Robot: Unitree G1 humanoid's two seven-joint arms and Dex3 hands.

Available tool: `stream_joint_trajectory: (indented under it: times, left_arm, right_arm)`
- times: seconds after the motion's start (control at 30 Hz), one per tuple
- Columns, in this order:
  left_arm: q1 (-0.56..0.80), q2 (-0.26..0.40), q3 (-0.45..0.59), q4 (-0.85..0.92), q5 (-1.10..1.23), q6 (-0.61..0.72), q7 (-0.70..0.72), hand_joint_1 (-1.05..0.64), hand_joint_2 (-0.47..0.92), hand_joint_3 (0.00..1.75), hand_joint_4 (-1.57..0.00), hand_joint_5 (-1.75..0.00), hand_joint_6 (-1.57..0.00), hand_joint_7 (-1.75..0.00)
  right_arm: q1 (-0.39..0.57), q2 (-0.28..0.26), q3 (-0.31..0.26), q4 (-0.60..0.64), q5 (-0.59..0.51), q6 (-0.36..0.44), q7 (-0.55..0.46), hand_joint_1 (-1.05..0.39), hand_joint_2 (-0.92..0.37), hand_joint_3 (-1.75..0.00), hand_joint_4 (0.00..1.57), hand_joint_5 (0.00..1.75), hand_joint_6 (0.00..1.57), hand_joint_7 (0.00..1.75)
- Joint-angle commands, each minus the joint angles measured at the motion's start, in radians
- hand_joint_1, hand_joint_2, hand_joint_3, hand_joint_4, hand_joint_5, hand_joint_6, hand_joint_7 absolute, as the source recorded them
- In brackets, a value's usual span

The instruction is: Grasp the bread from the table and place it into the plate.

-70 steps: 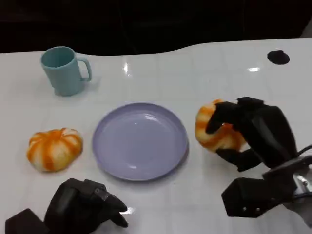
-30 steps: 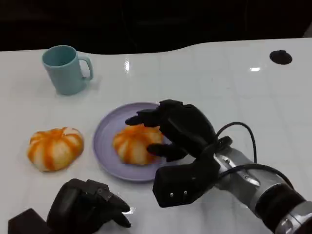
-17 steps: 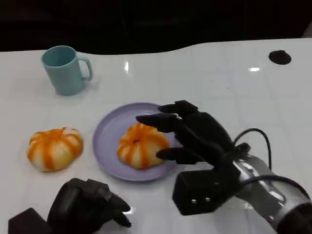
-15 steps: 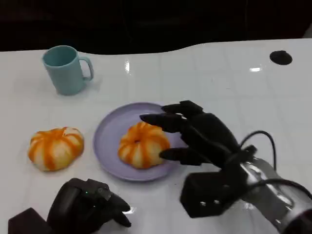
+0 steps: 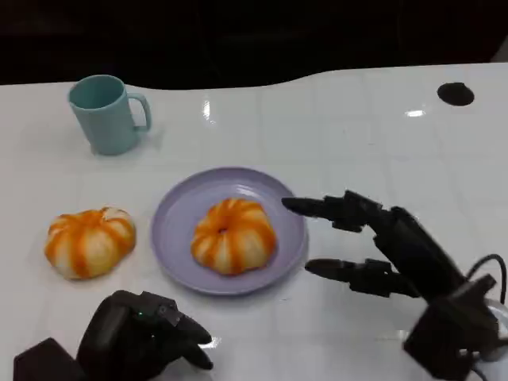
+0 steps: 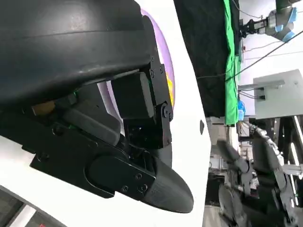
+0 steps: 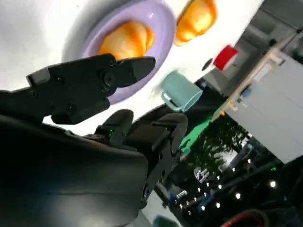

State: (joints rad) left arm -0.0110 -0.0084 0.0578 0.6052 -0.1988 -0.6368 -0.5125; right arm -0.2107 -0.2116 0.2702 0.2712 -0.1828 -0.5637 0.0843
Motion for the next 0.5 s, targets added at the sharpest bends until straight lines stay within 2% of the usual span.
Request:
stream_joint_trajectory:
  times: [0.03,0.1,0.17,0.27,0.37,0.5]
  left_arm:
    - [-0.001,0.013,0.003,0.005,-0.002,-0.007,0.004,-1.05,0.90,0.00,-1.45,-0.63,-1.57,-0.23]
    - [-0.003,0.013,0.003,0.007,-0.006,-0.008,-0.001,-1.05,0.90,0.00,-1.45,-0.62,-1.57,-0.22]
    - [-0.003,0.012,0.003,0.006,-0.008,-0.004,-0.002,-1.05,0.89,0.00,-1.45,-0.62,-1.57,-0.22]
    - [-0.002,0.013,0.003,0.004,-0.003,-0.006,0.003,-1.05,0.89,0.00,-1.45,-0.62,-1.57,-0.22]
    - [-0.003,0.014,0.003,0.006,0.003,-0.012,0.009,-1.05,0.90,0.00,-1.45,-0.62,-1.57,-0.22]
    - [-0.004,0.014,0.005,0.010,0.001,-0.011,0.009,-1.05,0.90,0.00,-1.45,-0.62,-1.57,-0.22]
  right_arm:
    - [0.083,-0.023,-0.054,-0.091,0.120,0.060,0.094,-0.20,-0.88,-0.21,0.50,0.79,0.73,0.12]
    - [0.116,-0.024,-0.072,-0.118,0.175,0.078,0.139,-0.19,-0.75,-0.48,0.53,0.90,0.78,0.19]
    - [0.146,-0.033,-0.088,-0.148,0.222,0.106,0.184,-0.17,-0.71,-0.63,0.56,1.05,0.78,0.34]
    - [0.190,-0.041,-0.113,-0.196,0.283,0.161,0.237,-0.16,-0.73,-0.64,0.59,1.18,0.70,0.71]
    - [0.227,-0.036,-0.130,-0.246,0.345,0.229,0.282,-0.17,-0.78,-0.60,0.60,1.30,0.66,0.96]
    - [0.285,-0.018,-0.149,-0.290,0.365,0.258,0.284,-0.16,-0.83,-0.52,0.66,1.41,0.68,1.11]
